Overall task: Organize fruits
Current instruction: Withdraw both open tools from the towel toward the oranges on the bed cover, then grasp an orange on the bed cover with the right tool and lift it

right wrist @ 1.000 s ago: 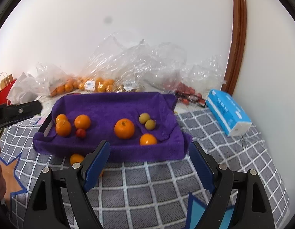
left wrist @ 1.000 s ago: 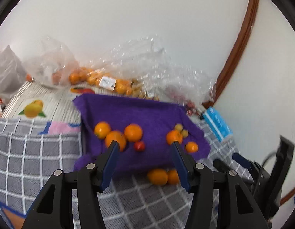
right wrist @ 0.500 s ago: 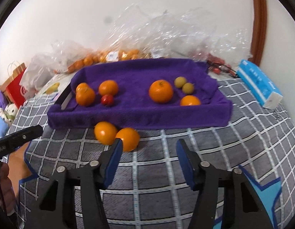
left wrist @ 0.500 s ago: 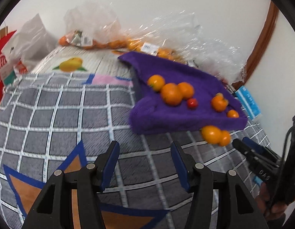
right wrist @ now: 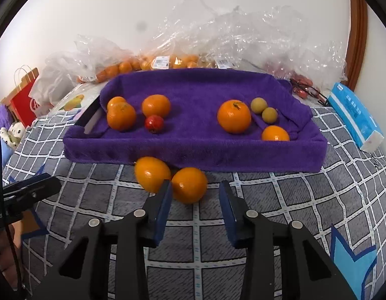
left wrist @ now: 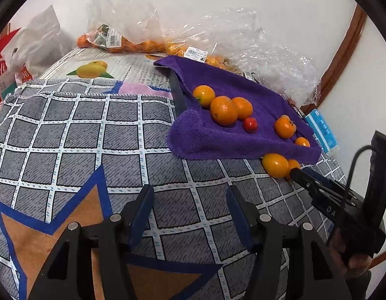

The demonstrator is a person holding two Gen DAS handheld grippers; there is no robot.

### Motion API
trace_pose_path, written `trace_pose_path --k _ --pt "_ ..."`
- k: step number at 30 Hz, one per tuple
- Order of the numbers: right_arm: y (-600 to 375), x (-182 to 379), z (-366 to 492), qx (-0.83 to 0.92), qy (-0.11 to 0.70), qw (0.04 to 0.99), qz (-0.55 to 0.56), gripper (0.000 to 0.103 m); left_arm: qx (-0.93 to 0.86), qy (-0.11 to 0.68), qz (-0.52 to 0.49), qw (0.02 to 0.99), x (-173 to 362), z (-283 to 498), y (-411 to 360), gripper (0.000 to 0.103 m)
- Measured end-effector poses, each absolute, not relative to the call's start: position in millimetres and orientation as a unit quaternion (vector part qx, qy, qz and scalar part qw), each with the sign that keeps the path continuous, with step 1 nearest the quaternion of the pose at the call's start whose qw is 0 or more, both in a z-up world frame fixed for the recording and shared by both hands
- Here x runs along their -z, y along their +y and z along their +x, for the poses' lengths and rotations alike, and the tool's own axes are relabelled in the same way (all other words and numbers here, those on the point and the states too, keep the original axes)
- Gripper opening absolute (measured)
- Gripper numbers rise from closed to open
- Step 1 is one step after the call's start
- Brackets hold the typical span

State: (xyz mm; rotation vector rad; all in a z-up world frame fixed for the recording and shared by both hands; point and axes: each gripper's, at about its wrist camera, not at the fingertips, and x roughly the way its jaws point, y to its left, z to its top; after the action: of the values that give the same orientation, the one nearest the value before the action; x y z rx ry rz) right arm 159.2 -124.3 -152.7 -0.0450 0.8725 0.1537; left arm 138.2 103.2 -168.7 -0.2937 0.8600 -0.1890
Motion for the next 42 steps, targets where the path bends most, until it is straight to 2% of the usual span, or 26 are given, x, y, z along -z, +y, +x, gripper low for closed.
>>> trace_pose_path --k 5,6,7,20,23,33,37,42 --pt "-119.3 159.7 166.5 -0.084 0.438 0.894 -0.029 0.038 0.116 0.420 -0.168 0.884 169.2 137.7 106.7 0.059" --pt "-117.3 160.2 166.6 -0.083 0.438 0.895 -0.035 0.036 0.118 0.420 -0.173 0.883 169.4 137.6 107.7 0.059" --pt "-115.9 160.0 166.2 -0.084 0.436 0.895 -0.039 0.028 0.119 0.420 -0.178 0.882 169.6 137.4 109.0 0.059" --pt "-139.6 157.6 150.8 -0.066 0.440 0.894 -0.047 0.028 0.125 0.422 -0.174 0.881 170.5 135.4 106.5 0.060" --pt "-136.5 160.8 157.2 -0.072 0.445 0.891 -0.049 0.031 0.125 0.421 -0.173 0.881 171.1 134.8 106.6 0.061" --pt "-139.2 152.2 153.6 -0.097 0.416 0.903 -0.041 0.029 0.104 0.413 -0.110 0.898 171.4 134.6 90.8 0.061" --pt "-150.2 147.5 148.4 -0.094 0.403 0.909 -0.045 0.027 0.111 0.415 -0.099 0.898 171.1 136.9 88.3 0.068" --pt "-171.4 147.9 147.3 -0.105 0.403 0.909 -0.018 0.027 0.094 0.417 -0.091 0.899 171.8 136.2 87.4 0.068"
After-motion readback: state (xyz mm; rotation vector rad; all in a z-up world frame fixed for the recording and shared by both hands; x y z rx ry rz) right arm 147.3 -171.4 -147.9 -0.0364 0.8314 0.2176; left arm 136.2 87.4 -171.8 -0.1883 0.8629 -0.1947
